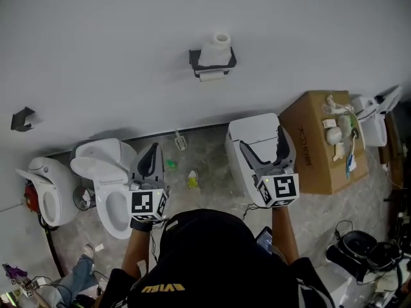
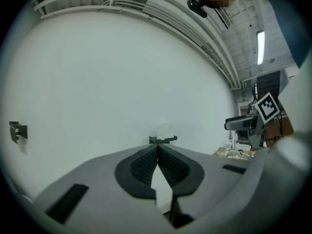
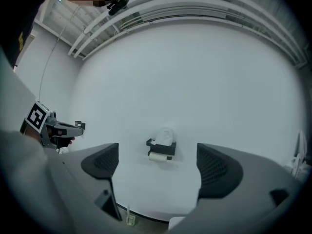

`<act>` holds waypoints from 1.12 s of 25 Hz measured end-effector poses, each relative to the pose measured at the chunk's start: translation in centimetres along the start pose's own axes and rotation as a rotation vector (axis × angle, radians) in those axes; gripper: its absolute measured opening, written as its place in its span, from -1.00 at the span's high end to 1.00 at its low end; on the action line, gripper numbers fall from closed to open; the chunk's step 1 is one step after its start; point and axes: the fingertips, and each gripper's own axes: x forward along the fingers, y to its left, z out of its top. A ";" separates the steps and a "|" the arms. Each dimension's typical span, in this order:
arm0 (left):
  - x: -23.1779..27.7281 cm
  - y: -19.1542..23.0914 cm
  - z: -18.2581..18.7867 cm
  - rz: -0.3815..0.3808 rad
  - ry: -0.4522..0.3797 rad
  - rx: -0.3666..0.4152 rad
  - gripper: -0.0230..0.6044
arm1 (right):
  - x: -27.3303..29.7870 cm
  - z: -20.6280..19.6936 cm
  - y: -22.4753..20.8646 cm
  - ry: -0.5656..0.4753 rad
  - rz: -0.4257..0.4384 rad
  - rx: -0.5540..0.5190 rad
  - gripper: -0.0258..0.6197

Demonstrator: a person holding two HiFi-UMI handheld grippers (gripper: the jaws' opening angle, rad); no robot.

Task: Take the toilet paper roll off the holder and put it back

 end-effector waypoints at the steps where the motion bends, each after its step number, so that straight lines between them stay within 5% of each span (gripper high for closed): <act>1: 1.1 0.5 0.4 -0.008 -0.009 0.001 0.89 | 1.1 0.2 -0.4 0.003 -0.005 0.008 -0.62; 10: 11.1 5.4 0.1 -0.043 -0.029 -0.037 0.89 | 11.5 1.4 -2.9 0.029 -0.046 -0.076 -0.62; 17: 16.9 6.1 -0.2 -0.114 -0.033 -0.043 0.89 | 16.3 0.7 -4.3 0.050 -0.075 -0.033 -0.62; 28: 19.9 5.7 -0.2 -0.116 -0.059 -0.046 0.89 | 20.6 0.0 -4.6 0.041 -0.034 -0.064 -0.62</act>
